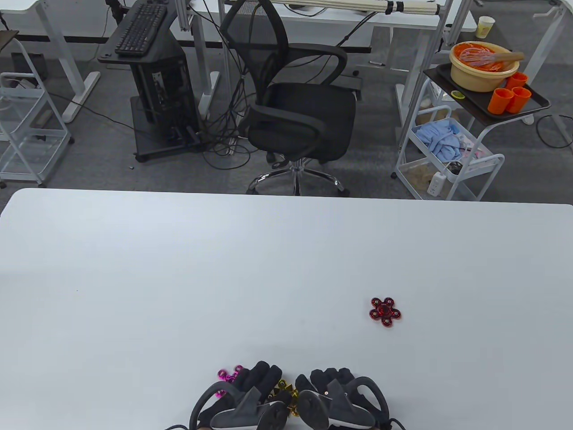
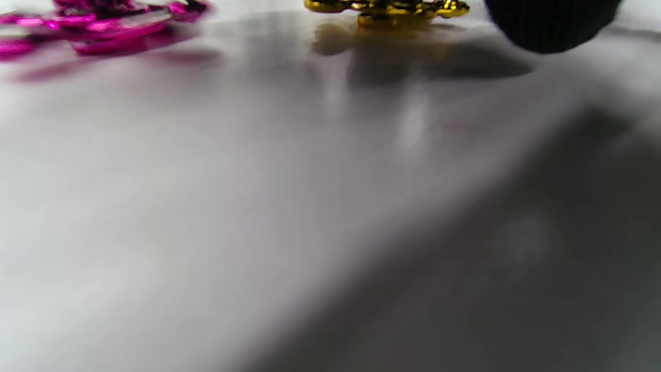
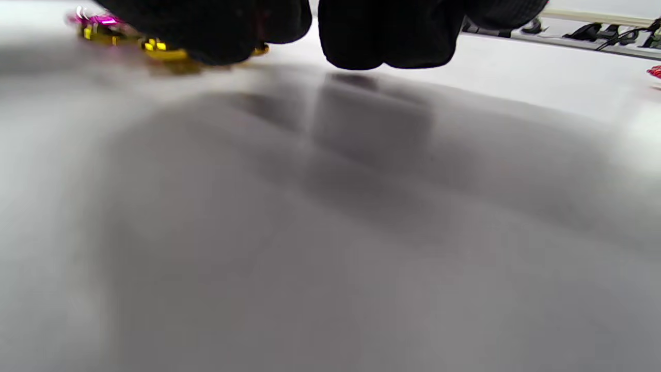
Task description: Flick fidget spinner to spin
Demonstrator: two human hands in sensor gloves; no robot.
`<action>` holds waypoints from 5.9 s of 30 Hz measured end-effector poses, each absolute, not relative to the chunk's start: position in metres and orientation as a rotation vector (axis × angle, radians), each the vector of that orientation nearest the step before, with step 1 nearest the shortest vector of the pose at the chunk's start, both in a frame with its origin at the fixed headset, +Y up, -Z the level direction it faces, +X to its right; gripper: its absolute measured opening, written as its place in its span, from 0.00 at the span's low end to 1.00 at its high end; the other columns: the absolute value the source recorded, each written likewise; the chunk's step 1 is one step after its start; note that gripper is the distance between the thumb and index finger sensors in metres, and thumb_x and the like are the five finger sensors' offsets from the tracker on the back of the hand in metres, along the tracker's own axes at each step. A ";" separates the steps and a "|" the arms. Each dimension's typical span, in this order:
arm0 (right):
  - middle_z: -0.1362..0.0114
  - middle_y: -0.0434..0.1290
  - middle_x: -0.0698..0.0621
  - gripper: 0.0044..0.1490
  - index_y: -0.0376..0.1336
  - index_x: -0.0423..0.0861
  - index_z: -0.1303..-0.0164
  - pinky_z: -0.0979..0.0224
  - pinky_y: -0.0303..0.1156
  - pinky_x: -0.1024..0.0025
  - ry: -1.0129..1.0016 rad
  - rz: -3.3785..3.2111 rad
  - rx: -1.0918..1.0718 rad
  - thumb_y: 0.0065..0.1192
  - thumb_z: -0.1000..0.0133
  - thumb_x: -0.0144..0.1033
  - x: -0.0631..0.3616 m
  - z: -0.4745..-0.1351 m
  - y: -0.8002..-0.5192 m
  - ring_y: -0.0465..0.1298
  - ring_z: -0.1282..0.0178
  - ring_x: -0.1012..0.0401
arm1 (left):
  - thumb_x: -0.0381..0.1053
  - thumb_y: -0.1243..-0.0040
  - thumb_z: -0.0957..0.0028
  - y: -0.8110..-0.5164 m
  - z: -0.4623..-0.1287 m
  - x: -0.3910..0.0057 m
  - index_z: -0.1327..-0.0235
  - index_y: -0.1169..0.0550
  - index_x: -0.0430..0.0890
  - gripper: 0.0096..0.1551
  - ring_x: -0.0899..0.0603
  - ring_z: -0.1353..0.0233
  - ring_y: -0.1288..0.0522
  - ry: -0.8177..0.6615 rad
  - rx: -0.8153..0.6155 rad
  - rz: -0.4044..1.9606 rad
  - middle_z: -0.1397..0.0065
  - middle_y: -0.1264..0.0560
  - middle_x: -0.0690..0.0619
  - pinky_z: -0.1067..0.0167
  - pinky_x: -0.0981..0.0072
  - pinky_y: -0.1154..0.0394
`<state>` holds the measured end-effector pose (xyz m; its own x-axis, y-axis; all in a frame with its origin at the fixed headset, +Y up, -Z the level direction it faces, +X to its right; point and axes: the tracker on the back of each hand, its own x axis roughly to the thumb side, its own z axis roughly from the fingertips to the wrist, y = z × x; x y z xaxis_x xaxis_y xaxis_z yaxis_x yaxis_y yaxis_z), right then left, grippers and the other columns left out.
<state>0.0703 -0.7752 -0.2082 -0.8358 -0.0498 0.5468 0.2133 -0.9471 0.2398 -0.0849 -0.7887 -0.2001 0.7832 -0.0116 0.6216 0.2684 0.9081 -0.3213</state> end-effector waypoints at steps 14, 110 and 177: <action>0.24 0.59 0.40 0.29 0.57 0.51 0.31 0.23 0.53 0.35 -0.483 -3.051 -0.792 0.55 0.44 0.40 0.106 -0.194 -0.747 0.61 0.27 0.38 | 0.70 0.49 0.60 -0.789 -0.199 -0.086 0.29 0.52 0.57 0.49 0.32 0.22 0.69 -0.651 -0.429 -0.211 0.23 0.72 0.43 0.26 0.35 0.60; 0.25 0.64 0.39 0.50 0.58 0.45 0.32 0.25 0.62 0.38 -0.168 -3.049 -0.911 0.75 0.59 0.56 0.139 -0.269 -0.764 0.71 0.32 0.42 | 0.68 0.48 0.59 -0.762 -0.193 -0.101 0.29 0.52 0.53 0.49 0.32 0.21 0.65 -0.635 -0.328 -0.152 0.21 0.68 0.41 0.26 0.34 0.57; 0.20 0.48 0.40 0.30 0.59 0.52 0.33 0.22 0.45 0.35 -0.566 -3.117 -0.624 0.54 0.47 0.23 0.157 -0.266 -0.764 0.50 0.23 0.38 | 0.72 0.50 0.61 -0.771 -0.233 0.014 0.31 0.51 0.61 0.47 0.33 0.23 0.72 -0.550 -0.511 -0.274 0.23 0.74 0.44 0.26 0.35 0.63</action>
<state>0.1573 -0.7643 -0.2662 -0.9216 0.1523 0.3570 -0.0170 -0.9347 0.3549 0.0142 -0.7707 -0.2330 0.8214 -0.1123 0.5592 0.3785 0.8408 -0.3871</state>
